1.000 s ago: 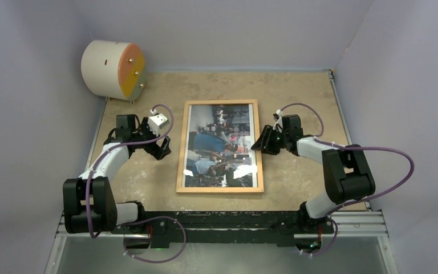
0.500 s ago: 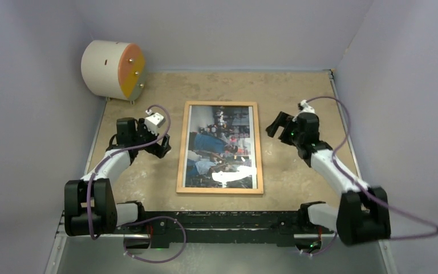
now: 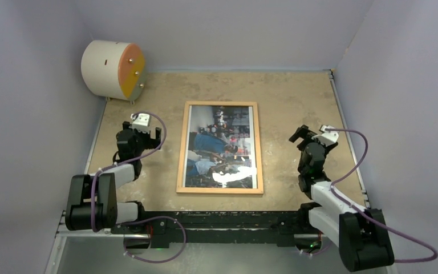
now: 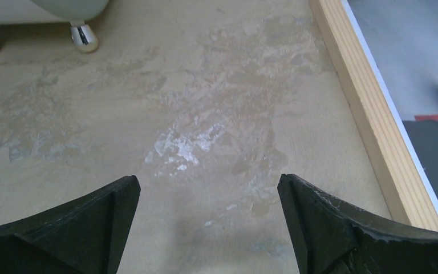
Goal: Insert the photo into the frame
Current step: Reset both arms
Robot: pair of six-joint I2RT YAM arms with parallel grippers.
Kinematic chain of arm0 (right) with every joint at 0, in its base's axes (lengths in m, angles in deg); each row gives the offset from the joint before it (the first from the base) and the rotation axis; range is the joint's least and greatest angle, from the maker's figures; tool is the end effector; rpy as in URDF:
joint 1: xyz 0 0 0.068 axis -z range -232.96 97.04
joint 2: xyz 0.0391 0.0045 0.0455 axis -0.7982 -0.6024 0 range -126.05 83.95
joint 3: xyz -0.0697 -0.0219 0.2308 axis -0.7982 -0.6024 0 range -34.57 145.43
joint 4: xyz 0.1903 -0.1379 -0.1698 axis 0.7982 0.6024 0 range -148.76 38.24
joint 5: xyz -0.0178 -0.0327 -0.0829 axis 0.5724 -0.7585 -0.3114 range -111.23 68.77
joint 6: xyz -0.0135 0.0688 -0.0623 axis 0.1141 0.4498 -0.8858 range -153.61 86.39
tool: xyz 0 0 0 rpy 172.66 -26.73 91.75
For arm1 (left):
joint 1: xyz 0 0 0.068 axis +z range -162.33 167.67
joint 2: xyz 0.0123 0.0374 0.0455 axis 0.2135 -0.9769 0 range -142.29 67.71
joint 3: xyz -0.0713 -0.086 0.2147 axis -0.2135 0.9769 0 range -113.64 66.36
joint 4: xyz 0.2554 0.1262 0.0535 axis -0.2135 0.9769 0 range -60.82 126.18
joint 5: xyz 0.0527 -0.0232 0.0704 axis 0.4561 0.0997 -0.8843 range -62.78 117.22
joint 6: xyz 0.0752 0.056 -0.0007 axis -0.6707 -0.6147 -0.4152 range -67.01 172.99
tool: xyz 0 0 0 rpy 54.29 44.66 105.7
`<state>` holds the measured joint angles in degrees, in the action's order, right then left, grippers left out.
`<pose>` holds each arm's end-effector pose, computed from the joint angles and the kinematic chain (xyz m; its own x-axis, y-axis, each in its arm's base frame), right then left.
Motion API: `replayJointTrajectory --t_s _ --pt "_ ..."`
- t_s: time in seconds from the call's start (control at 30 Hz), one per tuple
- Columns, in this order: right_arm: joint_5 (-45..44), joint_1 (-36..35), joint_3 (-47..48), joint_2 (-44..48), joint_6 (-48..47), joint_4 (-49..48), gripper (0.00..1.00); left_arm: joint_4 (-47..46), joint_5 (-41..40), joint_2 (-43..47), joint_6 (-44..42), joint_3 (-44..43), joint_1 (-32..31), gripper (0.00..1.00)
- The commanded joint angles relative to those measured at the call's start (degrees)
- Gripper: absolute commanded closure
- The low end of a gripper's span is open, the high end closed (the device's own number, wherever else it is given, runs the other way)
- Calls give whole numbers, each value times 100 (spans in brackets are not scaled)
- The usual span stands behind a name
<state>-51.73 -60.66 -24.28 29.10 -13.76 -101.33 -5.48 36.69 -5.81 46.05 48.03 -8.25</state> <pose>0.2746 -0.0061 0.1477 0.0990 0.3086 -0.9460 0.3760 0.8686 0.3228 0.3081 0.0079 0.0892 -0.3372 0.0953 -0.9366 0.1253 0.9906 0.0557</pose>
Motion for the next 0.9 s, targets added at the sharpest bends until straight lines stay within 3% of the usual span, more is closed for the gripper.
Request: replayJointTrajectory --t_s 0.0,0.23,0.33,0.4,0.43,0.5,0.53,0.57,0.63,0.67,0.73,0.8,0.87 --pt "-410 -3 -8 -517 -896 -1554 1 -1818 30 -571 452 17 23 0" --pt "-262 6 199 -1784 -960 -2451 1 -3486 457 -1723 379 176 15 0" --pt "-229 6 92 -2458 -1055 -3107 1 -3761 494 -1688 81 479 -153 0" --pt "-204 6 -32 -2887 -1082 -3929 1 -5005 786 -2135 -54 821 -261 0" --pt "-92 6 -46 -3090 -1373 -4349 1 -4961 752 -2117 -127 803 -315 0" --pt "777 4 152 -3202 -1538 -3711 1 -4037 456 -1880 -251 524 -363 0" --pt "1095 -10 196 -3558 -1858 -4174 1 -4207 341 -2072 -158 461 -462 0" --pt "1030 -43 202 -3692 -2024 -4325 1 -3837 302 -1998 -168 351 -490 0" --pt "780 15 538 -3474 -1362 -3135 1 -3799 269 -1956 -167 329 -492 0" --pt "829 92 519 -3621 -1497 -3533 1 -4068 297 -2038 -130 393 -489 0" --pt "898 116 569 -3464 -1316 -3045 1 -3630 255 -1891 -187 318 -489 0" --pt "842 120 470 -3580 -1476 -3536 1 -3984 280 -2004 -138 374 -493 0" --pt "842 120 480 -3476 -1455 -3323 1 -3752 270 -1923 -162 345 -488 0"
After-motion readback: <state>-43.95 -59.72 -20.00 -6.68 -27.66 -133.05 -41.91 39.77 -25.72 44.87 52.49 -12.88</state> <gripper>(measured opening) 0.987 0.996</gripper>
